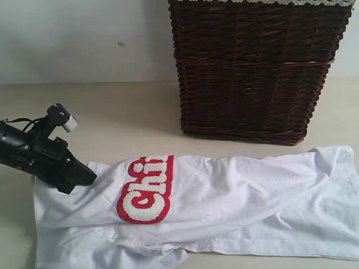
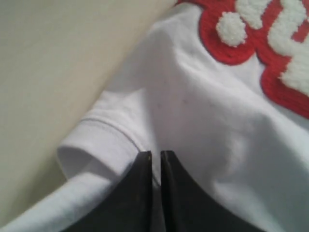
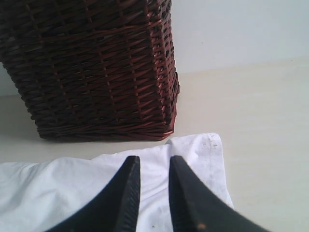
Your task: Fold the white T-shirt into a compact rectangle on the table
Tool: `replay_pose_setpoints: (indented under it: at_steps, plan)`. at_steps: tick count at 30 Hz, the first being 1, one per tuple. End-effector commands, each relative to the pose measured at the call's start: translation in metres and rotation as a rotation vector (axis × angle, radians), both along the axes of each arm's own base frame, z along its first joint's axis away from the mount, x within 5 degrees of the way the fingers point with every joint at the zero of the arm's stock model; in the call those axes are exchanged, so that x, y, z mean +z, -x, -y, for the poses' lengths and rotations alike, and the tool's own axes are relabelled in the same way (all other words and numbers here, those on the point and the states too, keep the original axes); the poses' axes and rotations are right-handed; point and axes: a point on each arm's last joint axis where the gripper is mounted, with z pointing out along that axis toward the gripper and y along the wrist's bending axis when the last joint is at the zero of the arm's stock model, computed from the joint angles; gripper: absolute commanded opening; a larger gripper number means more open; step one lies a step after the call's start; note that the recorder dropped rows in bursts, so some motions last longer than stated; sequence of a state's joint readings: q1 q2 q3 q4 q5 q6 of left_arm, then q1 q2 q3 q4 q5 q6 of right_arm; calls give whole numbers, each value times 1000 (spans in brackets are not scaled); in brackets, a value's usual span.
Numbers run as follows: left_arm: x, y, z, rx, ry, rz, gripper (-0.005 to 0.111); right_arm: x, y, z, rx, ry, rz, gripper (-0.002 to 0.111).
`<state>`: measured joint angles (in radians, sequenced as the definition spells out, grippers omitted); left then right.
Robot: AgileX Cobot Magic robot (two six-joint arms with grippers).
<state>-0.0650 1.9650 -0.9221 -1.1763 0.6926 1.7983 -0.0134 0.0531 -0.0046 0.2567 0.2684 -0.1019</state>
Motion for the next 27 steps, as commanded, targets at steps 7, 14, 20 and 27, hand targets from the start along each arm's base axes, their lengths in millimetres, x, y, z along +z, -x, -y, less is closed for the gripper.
replay_pose_setpoints:
  at_steps: [7, 14, 20, 27]
  plan:
    - [-9, -23, 6, 29, 36, 4, 9, -1, 0, 0, 1, 6, 5, 21]
    - [9, -36, 11, 23, 118, 26, 9, -1, 0, 0, 1, 6, 5, 21]
    - [55, -27, 4, -89, 158, 36, 9, -1, 0, 0, 1, 6, 5, 21]
    - [101, 26, -23, -552, -245, 80, 0, -1, 0, 0, 1, 1, 5, 21]
